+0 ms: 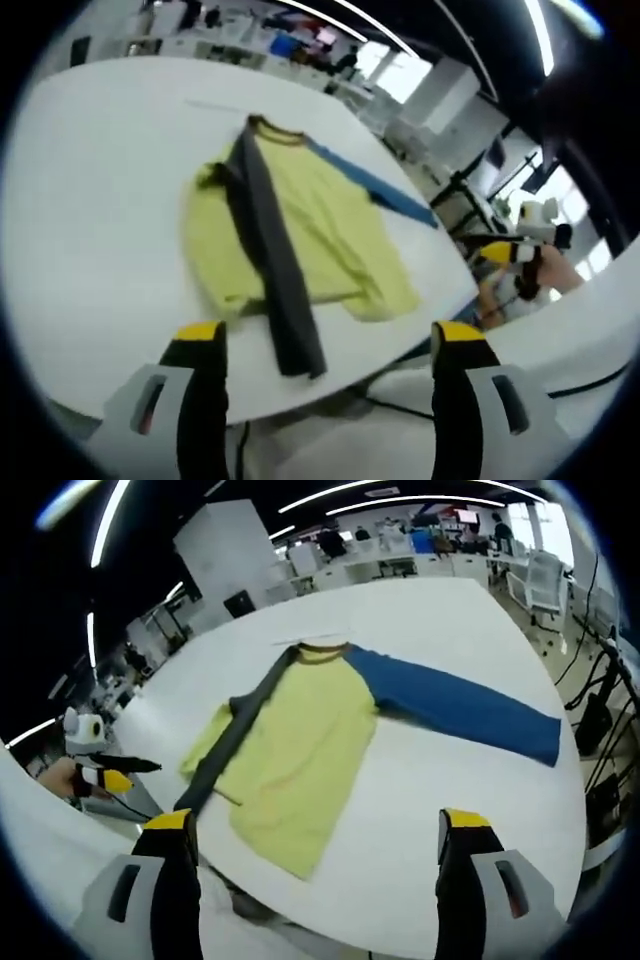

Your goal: Fold the garment on the visible template until the final outline fits inside the template.

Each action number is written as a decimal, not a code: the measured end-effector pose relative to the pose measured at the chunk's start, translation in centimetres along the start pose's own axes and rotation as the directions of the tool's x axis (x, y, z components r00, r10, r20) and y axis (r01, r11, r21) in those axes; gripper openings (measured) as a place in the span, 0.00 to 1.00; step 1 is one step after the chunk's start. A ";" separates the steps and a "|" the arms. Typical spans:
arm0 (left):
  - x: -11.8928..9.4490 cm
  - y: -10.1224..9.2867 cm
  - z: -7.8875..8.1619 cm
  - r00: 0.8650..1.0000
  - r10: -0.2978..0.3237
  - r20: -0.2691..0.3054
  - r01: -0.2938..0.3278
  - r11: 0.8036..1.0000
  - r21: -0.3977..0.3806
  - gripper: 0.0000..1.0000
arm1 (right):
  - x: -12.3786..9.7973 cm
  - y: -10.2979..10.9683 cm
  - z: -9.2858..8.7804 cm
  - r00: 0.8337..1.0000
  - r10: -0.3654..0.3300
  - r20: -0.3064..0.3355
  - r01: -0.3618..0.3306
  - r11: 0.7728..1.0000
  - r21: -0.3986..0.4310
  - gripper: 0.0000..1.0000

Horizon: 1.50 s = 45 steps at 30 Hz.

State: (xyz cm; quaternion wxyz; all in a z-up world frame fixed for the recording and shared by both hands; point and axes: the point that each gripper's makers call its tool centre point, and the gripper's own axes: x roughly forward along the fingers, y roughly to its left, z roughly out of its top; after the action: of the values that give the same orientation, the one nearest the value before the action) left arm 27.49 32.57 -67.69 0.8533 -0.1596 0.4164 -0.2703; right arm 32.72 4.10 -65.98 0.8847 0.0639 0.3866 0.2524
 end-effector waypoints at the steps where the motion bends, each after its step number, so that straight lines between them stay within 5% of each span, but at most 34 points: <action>1: 0.1 0.1 -0.2 1.000 -0.002 -0.002 0.002 1.000 -0.004 0.77 | 0.0 0.0 -0.1 1.000 0.001 -0.002 -0.001 1.000 -0.001 1.00; 18: 2.2 0.2 -3.2 0.998 -0.028 -0.050 0.029 1.000 0.008 0.56 | 0.0 0.0 -0.2 1.000 0.021 -0.008 -0.021 1.000 0.000 1.00; 45: 4.4 0.8 -5.1 0.989 -0.040 -0.141 0.038 0.999 -0.013 0.30 | -0.2 -0.6 0.0 0.999 0.022 -0.024 -0.022 1.000 0.005 1.00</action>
State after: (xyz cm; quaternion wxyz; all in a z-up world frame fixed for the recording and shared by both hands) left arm 25.88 30.34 -73.86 0.8154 -0.1524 0.4739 -0.2955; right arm 32.88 3.50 -66.06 0.8769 0.0671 0.3972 0.2621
